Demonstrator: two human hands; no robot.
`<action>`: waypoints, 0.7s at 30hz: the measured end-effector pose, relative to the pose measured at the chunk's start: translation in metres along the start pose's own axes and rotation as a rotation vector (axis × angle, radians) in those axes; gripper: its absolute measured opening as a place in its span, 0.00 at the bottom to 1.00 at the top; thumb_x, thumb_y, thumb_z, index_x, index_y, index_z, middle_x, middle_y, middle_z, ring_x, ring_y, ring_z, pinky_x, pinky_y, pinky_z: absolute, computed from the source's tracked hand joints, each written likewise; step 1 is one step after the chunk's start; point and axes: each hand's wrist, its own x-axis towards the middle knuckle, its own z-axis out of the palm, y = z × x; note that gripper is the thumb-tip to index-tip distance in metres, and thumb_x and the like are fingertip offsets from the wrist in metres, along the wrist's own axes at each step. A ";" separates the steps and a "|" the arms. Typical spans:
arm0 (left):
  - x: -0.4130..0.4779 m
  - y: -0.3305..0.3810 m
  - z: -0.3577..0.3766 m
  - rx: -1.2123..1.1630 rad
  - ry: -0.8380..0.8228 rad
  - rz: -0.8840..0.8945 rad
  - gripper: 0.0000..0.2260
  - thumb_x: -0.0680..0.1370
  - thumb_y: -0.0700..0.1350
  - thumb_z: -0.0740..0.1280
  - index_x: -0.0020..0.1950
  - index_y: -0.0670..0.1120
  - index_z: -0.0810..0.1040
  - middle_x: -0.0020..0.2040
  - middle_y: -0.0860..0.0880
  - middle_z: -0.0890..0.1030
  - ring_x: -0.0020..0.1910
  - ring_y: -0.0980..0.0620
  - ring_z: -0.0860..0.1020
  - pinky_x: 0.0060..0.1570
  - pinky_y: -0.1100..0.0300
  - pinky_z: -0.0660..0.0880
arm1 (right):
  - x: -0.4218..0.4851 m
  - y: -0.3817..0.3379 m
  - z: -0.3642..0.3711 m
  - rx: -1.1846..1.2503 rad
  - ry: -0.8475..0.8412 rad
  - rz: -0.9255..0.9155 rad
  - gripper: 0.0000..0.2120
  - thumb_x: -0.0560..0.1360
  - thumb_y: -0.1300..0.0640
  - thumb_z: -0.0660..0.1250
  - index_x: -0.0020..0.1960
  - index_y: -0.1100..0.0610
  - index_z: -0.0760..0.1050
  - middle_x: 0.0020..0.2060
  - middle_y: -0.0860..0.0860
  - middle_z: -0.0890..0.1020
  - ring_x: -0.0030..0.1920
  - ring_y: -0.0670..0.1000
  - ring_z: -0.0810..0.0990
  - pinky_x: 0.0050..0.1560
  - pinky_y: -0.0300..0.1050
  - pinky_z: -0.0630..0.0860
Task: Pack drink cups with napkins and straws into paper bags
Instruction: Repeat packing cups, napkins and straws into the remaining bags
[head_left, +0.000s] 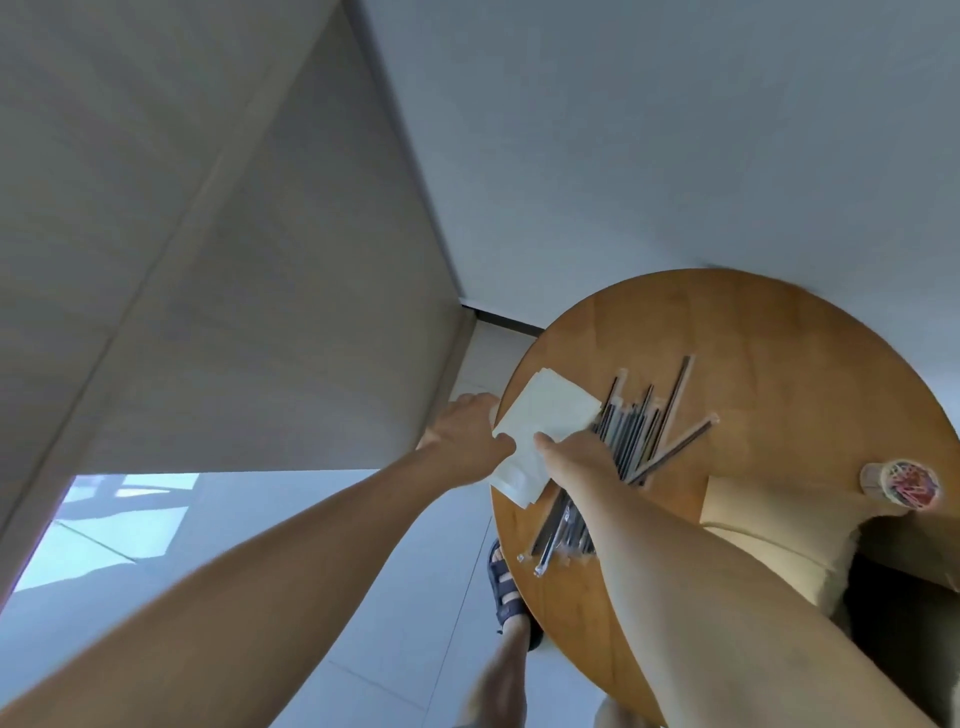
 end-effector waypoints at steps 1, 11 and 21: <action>0.000 -0.003 0.001 0.002 0.011 -0.003 0.25 0.77 0.51 0.66 0.73 0.49 0.66 0.70 0.47 0.70 0.60 0.47 0.74 0.51 0.55 0.76 | 0.001 0.002 0.004 0.007 0.027 -0.006 0.21 0.76 0.39 0.62 0.48 0.59 0.73 0.37 0.52 0.78 0.36 0.52 0.78 0.27 0.40 0.66; -0.011 -0.004 0.000 -0.057 0.008 0.025 0.21 0.79 0.49 0.66 0.71 0.48 0.68 0.65 0.47 0.74 0.49 0.51 0.77 0.42 0.60 0.77 | -0.013 0.015 -0.002 -0.053 0.220 -0.085 0.17 0.79 0.51 0.60 0.34 0.57 0.69 0.29 0.51 0.74 0.28 0.50 0.74 0.26 0.41 0.67; -0.018 0.014 -0.002 -0.196 -0.025 0.010 0.19 0.80 0.52 0.63 0.70 0.50 0.69 0.62 0.51 0.76 0.50 0.53 0.74 0.34 0.67 0.68 | -0.059 0.027 -0.024 0.522 0.346 -0.275 0.12 0.78 0.52 0.67 0.36 0.53 0.73 0.28 0.45 0.77 0.32 0.51 0.78 0.29 0.42 0.71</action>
